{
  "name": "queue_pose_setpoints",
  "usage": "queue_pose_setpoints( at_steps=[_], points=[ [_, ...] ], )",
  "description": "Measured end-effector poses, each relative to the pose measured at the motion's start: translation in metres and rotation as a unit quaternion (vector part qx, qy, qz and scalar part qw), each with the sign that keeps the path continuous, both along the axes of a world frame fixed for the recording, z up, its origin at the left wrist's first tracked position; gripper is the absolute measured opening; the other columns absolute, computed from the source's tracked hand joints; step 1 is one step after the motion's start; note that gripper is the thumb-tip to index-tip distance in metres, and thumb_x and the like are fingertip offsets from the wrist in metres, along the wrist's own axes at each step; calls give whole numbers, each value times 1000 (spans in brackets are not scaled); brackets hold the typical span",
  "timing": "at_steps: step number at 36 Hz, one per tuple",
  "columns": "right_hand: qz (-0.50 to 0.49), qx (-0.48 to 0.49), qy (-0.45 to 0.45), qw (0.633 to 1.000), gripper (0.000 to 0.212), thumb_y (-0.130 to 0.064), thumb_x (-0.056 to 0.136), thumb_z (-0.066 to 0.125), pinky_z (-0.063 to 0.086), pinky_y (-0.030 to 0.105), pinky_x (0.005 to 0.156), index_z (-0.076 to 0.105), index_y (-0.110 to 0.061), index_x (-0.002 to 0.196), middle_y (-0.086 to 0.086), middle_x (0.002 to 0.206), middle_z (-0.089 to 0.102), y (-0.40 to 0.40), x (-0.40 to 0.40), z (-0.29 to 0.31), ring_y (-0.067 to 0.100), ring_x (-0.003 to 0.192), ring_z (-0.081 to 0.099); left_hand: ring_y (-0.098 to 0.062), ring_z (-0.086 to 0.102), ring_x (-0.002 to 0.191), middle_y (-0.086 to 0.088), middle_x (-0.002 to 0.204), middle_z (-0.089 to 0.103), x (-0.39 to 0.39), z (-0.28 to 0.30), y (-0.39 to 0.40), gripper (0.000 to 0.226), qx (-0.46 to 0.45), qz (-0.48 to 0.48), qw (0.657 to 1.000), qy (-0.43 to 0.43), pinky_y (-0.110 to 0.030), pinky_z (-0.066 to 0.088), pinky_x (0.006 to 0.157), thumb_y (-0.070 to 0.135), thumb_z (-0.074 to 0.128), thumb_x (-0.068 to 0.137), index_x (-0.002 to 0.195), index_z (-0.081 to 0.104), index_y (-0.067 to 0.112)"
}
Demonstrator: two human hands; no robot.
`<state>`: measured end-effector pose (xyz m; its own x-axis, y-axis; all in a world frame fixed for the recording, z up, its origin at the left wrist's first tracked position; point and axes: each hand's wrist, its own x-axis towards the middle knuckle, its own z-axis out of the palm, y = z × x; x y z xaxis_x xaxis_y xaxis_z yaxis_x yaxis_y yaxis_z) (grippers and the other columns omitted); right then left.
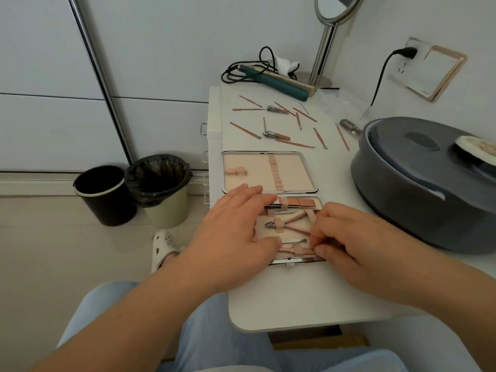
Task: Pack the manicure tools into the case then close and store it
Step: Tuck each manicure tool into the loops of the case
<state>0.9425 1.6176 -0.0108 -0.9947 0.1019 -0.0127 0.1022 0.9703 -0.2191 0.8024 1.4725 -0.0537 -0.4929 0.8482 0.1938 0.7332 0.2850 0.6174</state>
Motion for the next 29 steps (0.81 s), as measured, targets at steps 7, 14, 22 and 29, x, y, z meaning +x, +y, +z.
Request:
queue_pose_setpoints(
  at_steps=[7, 14, 22, 29],
  points=[
    [-8, -4, 11, 1000, 11, -36, 87, 46, 37, 7, 71, 47, -44, 79, -26, 92, 41, 2, 2, -1, -10, 91, 41, 8, 4, 131, 19, 148, 18, -1, 1, 0, 67, 1, 2, 1000, 0, -19, 4, 108, 41, 60, 77, 136, 28, 39],
    [-30, -56, 33, 997, 13, -28, 85, 57, 38, 8, 71, 57, -38, 77, -27, 95, 45, 2, 2, -1, -3, 88, 48, 7, 1, 133, 20, 149, 16, -1, 1, -1, 68, 10, 1, 1000, -11, -19, 2, 109, 41, 59, 78, 137, 25, 39],
    [-60, -118, 46, 990, 11, -24, 81, 63, 44, 15, 67, 64, -33, 75, -22, 94, 52, 3, 3, 0, 6, 81, 54, 18, 12, 124, 37, 120, 30, -14, 1, -14, 51, 109, 40, 992, -47, -15, 13, 106, 29, 63, 78, 126, 46, 35],
    [-100, -131, 63, 984, 8, -30, 82, 61, 43, 11, 73, 62, -36, 77, -26, 89, 53, 11, -27, 7, -3, 81, 53, 7, 27, 126, 27, 122, 42, -44, -1, -13, 40, 111, 92, 989, -29, -9, 15, 102, 23, 65, 79, 117, 55, 30]
  ],
)
